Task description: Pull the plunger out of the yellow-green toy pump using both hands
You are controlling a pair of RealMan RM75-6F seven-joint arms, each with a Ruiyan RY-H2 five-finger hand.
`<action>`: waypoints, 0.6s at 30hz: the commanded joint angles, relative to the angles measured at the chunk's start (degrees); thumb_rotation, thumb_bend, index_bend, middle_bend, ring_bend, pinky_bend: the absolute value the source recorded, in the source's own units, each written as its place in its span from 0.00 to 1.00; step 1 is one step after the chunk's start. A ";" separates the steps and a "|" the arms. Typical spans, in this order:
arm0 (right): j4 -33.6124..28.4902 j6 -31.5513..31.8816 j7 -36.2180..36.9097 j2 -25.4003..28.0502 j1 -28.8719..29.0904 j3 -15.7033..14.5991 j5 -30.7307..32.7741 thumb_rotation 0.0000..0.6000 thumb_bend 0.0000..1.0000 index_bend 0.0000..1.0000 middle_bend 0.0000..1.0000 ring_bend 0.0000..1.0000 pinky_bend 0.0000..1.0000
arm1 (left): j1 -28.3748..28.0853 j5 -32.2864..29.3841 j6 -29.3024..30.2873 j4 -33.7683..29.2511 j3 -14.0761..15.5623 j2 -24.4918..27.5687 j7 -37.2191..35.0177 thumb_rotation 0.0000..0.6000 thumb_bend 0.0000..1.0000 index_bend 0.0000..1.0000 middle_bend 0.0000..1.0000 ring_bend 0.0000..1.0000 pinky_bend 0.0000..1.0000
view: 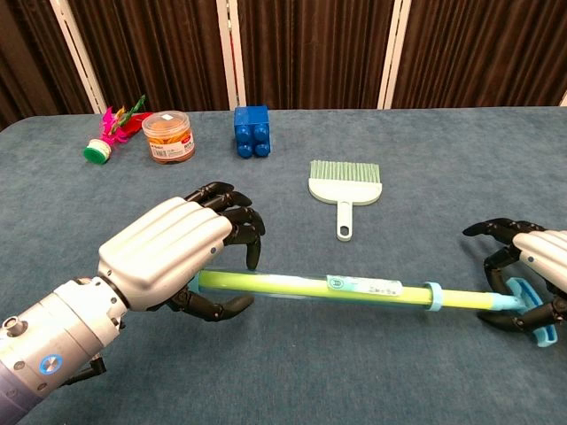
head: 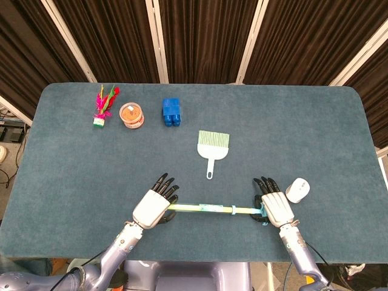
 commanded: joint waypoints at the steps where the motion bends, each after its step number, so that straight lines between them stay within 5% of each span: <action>1: 0.27 0.66 0.15 0.14 -0.17 0.17 -0.01 1.00 0.40 0.76 0.15 0.00 0.08 | 0.12 0.07 0.18 -0.35 0.07 0.20 0.51 1.00 0.50 0.68 0.24 0.10 0.06; 18: -6.48 5.10 -1.35 8.20 -0.95 2.82 0.74 1.00 0.46 0.82 0.18 0.00 0.09 | 2.59 2.52 5.63 -5.90 1.47 5.18 2.43 1.00 0.49 0.68 0.25 0.11 0.06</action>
